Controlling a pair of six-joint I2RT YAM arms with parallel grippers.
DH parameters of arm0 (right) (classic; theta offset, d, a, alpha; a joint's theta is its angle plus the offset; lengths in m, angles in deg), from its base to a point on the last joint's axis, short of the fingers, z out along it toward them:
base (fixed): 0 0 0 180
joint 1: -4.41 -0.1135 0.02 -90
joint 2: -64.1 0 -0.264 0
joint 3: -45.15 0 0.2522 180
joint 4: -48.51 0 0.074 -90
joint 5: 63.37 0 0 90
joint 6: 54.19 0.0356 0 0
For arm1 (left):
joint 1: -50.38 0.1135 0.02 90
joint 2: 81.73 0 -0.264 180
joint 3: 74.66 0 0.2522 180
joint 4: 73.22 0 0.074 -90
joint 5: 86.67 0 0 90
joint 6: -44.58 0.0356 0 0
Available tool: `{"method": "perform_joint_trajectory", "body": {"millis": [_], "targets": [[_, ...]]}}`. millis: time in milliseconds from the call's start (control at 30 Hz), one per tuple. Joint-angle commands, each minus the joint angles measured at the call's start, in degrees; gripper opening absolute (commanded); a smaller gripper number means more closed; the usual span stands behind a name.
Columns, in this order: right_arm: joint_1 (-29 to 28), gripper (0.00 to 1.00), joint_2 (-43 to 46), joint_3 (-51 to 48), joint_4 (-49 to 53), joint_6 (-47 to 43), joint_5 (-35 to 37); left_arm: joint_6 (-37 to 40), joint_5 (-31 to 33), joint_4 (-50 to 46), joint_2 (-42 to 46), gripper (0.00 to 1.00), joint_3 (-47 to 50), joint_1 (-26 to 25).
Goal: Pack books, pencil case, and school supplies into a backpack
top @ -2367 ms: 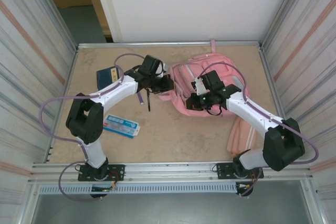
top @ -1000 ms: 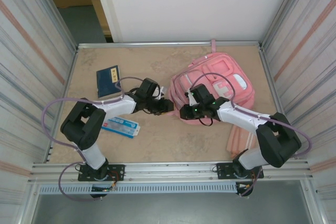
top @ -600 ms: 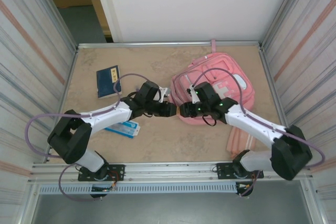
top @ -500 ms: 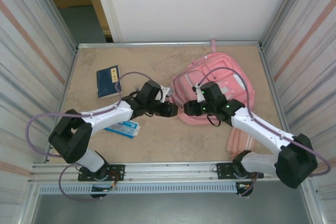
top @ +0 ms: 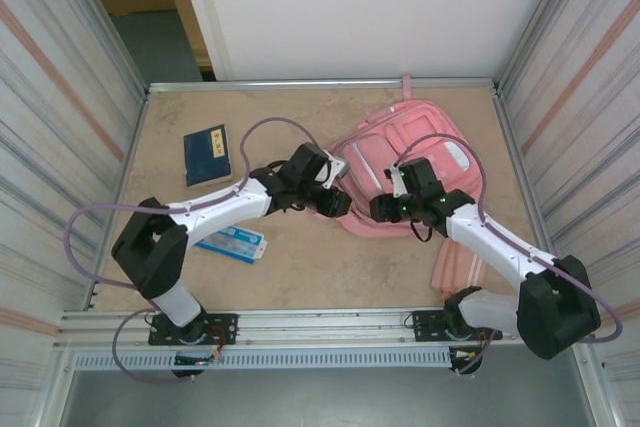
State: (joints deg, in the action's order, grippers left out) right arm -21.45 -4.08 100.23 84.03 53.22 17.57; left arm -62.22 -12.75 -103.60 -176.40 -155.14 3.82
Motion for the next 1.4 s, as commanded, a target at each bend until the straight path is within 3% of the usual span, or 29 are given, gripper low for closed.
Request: {"method": "perform_joint_trajectory", "body": {"millis": [0, 567, 633, 733, 833, 1033, 1100, 1267, 1367], "targets": [[3.38, 0.51, 3.34, -1.3, 0.92, 0.68, -2.65, 6.45, 4.97, -5.63, -1.7, 0.4, -4.6, -1.64], [5.83, 0.55, 4.12, -3.73, -2.12, 2.31, -7.34, 9.59, 14.89, -10.56, -11.26, 0.38, -11.26, -6.23], [5.41, 0.55, 3.94, -3.66, -1.75, 2.03, -7.01, 9.75, 16.41, -10.6, -11.74, 0.34, -11.8, -6.17], [5.31, 0.54, 3.5, -3.6, -1.82, 1.93, -7.28, 10.37, 17.34, -11.0, -11.27, 0.12, -12.08, -6.22], [5.01, 0.53, 3.32, -2.79, -1.36, 0.8, -9.01, 11.31, 16.56, -9.57, -9.82, 0.0, -10.81, -6.24], [4.65, 0.53, 5.84, -2.44, -4.35, -3.14, -17.48, 12.6, 12.74, -8.21, -5.33, 0.0, -8.71, -6.08], [4.58, 0.54, 7.64, -1.27, -2.6, -8.13, -18.72, 13.02, 10.67, -6.65, -3.91, 0.0, -7.57, -5.54], [5.16, 0.55, 13.41, -3.09, -3.38, -18.23, -13.84, 12.44, 4.32, -7.78, -2.58, 0.0, -8.26, -3.44], [5.08, 0.54, 15.07, -2.24, -1.21, -18.99, -4.72, 11.86, 2.22, -6.67, -1.82, 0.0, -7.64, -2.68]]}}
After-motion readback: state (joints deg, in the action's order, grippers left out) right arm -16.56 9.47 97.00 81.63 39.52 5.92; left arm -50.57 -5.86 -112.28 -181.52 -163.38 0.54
